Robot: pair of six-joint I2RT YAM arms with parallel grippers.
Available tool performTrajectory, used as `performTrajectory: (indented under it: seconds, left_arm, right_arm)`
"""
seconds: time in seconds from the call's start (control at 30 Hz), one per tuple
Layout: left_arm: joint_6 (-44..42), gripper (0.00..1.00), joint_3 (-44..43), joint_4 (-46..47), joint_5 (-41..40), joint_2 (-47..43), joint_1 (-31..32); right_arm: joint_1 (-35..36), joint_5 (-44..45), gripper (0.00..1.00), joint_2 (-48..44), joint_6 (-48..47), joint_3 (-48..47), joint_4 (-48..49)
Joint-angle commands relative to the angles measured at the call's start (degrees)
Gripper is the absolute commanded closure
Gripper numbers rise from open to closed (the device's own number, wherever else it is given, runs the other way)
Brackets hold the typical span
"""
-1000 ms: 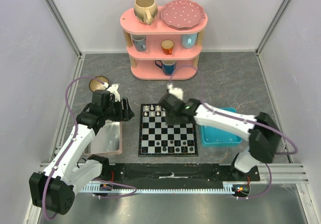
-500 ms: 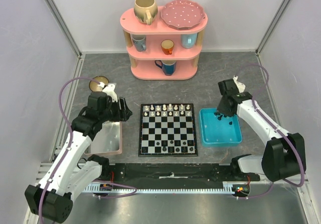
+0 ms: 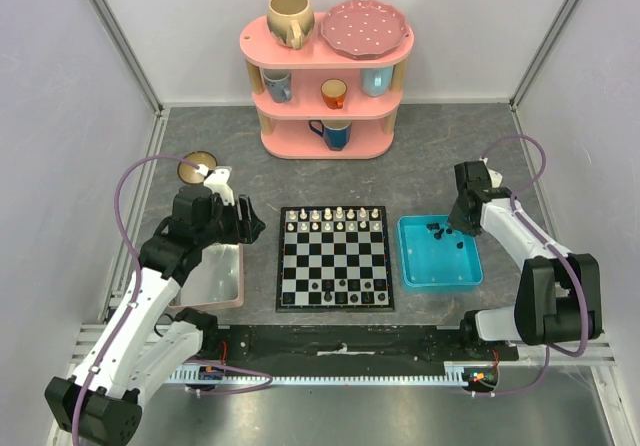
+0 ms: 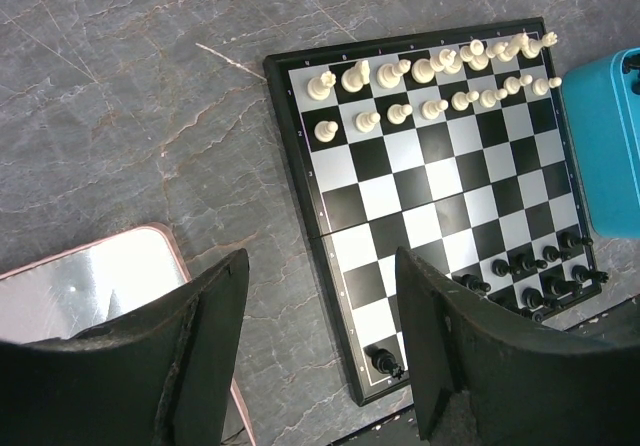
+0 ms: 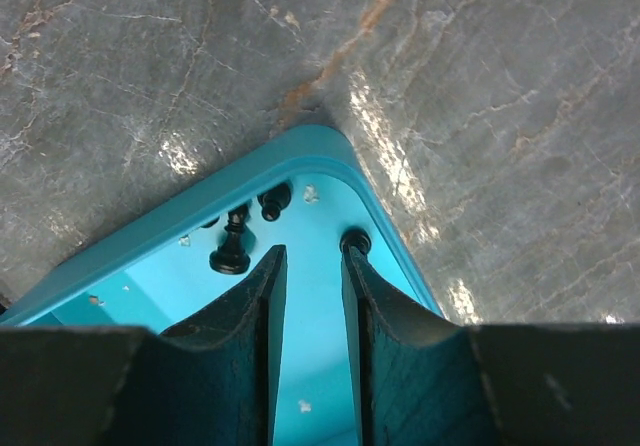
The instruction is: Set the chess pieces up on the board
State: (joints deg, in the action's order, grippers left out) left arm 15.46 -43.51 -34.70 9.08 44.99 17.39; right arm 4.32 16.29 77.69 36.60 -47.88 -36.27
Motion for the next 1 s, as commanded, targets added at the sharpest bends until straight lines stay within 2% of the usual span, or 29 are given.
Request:
performTrajectory:
  seconds: [0.0,0.43,0.67,0.97]
  left_arm:
    - [-0.43,0.33,-0.44,0.42,-0.64,-0.61,0.28]
    - [0.27,0.33,-0.17,0.42,-0.56,-3.42,0.37]
    - [0.18,0.32,0.18,0.68,-0.38,-3.24,0.54]
    - [0.09,0.32,0.35,0.77,-0.38,-2.98,0.89]
  right_arm:
    - [-0.19,-1.88,0.64,2.20,-3.11,0.59,5.68]
    - [-0.19,-2.14,0.66,5.36,-4.96,3.84,12.89]
    - [-0.19,-1.88,0.71,5.81,-5.40,4.55,14.91]
    - [-0.19,-1.88,0.82,5.37,-5.49,5.16,14.74]
